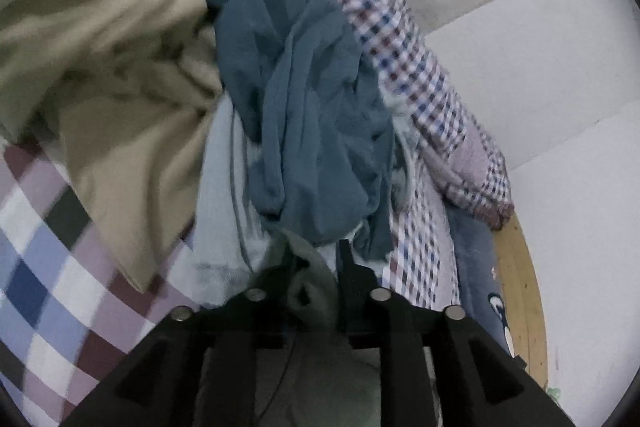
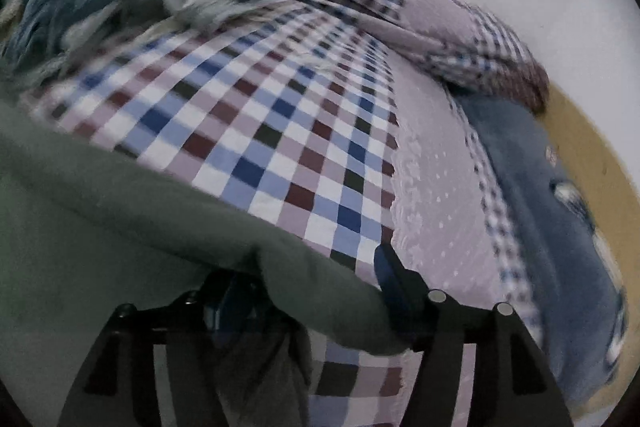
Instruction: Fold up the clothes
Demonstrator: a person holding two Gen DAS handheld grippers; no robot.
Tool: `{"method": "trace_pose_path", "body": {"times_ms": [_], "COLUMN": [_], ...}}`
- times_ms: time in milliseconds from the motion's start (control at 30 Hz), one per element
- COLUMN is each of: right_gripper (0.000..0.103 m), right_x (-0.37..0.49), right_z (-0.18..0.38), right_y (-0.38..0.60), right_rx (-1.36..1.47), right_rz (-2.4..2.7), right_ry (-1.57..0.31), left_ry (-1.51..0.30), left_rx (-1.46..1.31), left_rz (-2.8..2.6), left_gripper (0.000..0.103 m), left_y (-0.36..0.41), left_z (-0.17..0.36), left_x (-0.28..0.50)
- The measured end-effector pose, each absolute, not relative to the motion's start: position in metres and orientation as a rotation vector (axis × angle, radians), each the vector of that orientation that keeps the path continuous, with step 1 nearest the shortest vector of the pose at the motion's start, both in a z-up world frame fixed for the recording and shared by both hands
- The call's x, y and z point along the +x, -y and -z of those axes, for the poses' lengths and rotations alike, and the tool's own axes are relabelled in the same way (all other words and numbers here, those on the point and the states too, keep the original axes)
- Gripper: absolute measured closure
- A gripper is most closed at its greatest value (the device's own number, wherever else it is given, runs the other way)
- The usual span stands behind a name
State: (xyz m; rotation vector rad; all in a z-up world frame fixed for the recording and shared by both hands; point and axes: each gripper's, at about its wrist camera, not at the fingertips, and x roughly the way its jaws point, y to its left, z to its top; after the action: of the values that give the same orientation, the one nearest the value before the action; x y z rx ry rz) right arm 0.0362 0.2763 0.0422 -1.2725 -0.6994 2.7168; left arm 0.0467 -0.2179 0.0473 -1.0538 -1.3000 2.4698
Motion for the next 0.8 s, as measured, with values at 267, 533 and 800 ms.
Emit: {"method": "trace_pose_path", "body": {"times_ms": [267, 533, 800], "right_gripper": [0.026, 0.026, 0.025], "right_x": [0.056, 0.096, 0.184], "right_z": [-0.071, -0.084, -0.095], "right_y": [-0.323, -0.334, -0.286], "right_rx": [-1.069, -1.074, -0.994], "right_rz": [-2.725, -2.763, -2.897], "right_ry": [0.105, -0.214, -0.246], "left_ry": [1.277, 1.111, 1.034], "left_rx": [-0.855, -0.919, -0.961], "left_rz": [-2.572, -2.644, -2.663], "left_gripper": [0.05, 0.05, 0.046], "left_y": [0.252, 0.252, 0.238], "left_z": [-0.072, -0.067, -0.046], "left_x": [0.085, 0.134, 0.185]}}
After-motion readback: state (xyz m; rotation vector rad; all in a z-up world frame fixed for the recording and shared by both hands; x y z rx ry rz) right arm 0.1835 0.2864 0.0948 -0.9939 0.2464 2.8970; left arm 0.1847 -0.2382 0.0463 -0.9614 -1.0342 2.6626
